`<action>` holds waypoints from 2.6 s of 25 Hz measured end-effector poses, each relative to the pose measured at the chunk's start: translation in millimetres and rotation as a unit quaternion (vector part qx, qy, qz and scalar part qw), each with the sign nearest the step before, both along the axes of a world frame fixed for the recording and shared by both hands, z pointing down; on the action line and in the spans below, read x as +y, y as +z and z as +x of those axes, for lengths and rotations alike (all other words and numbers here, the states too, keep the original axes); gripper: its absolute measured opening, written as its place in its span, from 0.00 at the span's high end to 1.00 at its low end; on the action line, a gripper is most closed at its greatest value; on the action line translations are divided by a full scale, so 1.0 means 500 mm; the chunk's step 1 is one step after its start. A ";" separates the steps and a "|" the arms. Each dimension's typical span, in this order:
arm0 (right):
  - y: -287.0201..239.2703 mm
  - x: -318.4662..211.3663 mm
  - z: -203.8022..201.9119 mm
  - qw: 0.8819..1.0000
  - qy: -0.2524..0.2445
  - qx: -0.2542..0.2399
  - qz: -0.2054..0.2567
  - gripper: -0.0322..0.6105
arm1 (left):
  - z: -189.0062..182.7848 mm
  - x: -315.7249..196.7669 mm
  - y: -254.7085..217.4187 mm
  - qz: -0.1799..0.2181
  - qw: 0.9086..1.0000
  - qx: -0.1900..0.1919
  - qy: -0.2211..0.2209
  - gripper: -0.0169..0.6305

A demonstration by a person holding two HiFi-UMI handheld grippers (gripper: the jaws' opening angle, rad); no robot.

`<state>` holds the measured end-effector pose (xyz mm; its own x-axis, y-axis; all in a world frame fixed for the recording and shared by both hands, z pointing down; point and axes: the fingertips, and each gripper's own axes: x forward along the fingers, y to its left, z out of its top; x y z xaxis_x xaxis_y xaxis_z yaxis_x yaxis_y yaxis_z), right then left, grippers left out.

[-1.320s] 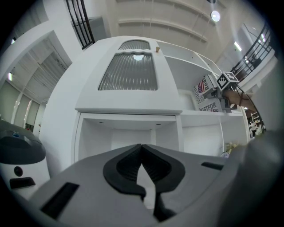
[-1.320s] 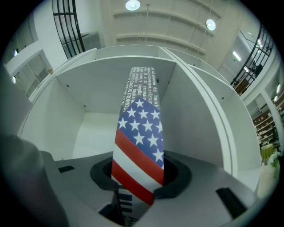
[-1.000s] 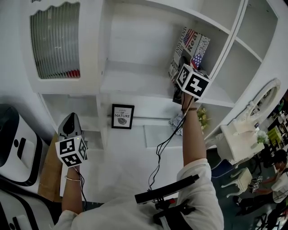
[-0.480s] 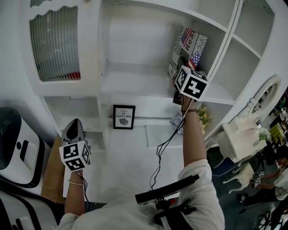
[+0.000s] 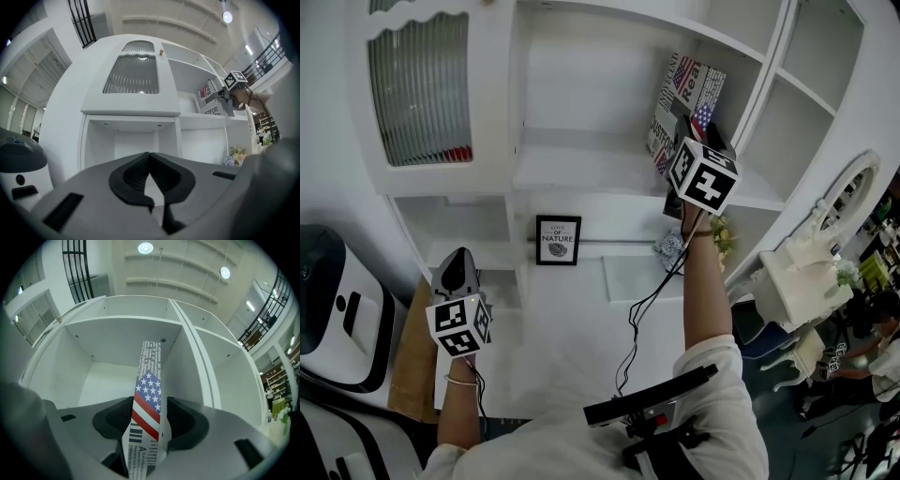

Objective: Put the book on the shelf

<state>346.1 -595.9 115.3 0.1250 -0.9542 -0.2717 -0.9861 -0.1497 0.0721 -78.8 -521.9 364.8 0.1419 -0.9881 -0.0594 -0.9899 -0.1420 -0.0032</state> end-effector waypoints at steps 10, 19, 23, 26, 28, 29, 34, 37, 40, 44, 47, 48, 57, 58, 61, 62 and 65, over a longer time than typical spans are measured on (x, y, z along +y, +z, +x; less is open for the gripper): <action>0.012 0.060 -0.015 1.000 0.011 -0.001 -0.005 0.58 | -0.026 0.043 -0.006 0.007 1.000 0.012 0.005 0.96; 0.042 0.122 -0.034 1.000 0.013 -0.011 -0.017 0.59 | -0.041 0.083 -0.012 0.009 1.000 0.019 0.019 0.96; 0.057 0.154 -0.047 1.000 0.015 -0.015 -0.020 0.59 | -0.043 0.103 -0.009 0.006 0.999 0.019 0.029 0.96; 0.075 0.177 -0.061 0.999 0.016 -0.016 -0.026 0.59 | -0.048 0.116 -0.007 0.006 0.999 0.019 0.036 0.96; 0.087 0.192 -0.072 0.999 0.017 -0.017 -0.030 0.59 | -0.052 0.125 -0.007 0.006 0.999 0.020 0.041 0.96; 0.093 0.199 -0.077 0.999 0.018 -0.017 -0.032 0.59 | -0.054 0.129 -0.007 0.006 0.999 0.020 0.044 0.96; 0.120 0.234 -0.096 0.999 0.025 -0.019 -0.041 0.59 | -0.056 0.147 -0.007 0.007 0.998 0.021 0.061 0.96; 0.132 0.258 -0.107 0.998 0.031 -0.023 -0.041 0.59 | -0.055 0.154 -0.005 0.006 0.997 0.020 0.074 0.96; 0.151 0.286 -0.116 0.998 0.038 -0.027 -0.040 0.59 | -0.054 0.162 0.002 0.004 0.996 0.020 0.086 0.96; 0.181 0.319 -0.127 0.997 0.049 -0.032 -0.045 0.59 | -0.051 0.167 0.007 0.003 0.995 0.027 0.099 0.96; 0.209 0.342 -0.131 0.996 0.057 -0.037 -0.053 0.59 | -0.041 0.171 0.008 0.004 0.993 0.029 0.113 0.96; 0.220 0.350 -0.132 0.996 0.059 -0.040 -0.056 0.59 | -0.036 0.174 0.010 0.003 0.993 0.029 0.118 0.96; 0.335 0.415 -0.146 0.992 0.068 -0.064 -0.084 0.61 | 0.017 0.196 0.056 -0.013 0.987 0.018 0.162 0.96; 0.352 0.423 -0.148 0.991 0.070 -0.066 -0.088 0.62 | 0.023 0.198 0.060 -0.014 0.986 0.019 0.165 0.96; 0.398 0.449 -0.150 0.989 0.078 -0.073 -0.100 0.69 | 0.042 0.206 0.068 -0.020 0.984 0.026 0.178 0.96; 0.412 0.458 -0.150 0.989 0.081 -0.074 -0.104 0.73 | 0.048 0.210 0.069 -0.020 0.983 0.027 0.182 0.96; 0.444 0.483 -0.149 0.986 0.088 -0.076 -0.116 0.82 | 0.062 0.216 0.062 -0.015 0.981 0.030 0.190 0.96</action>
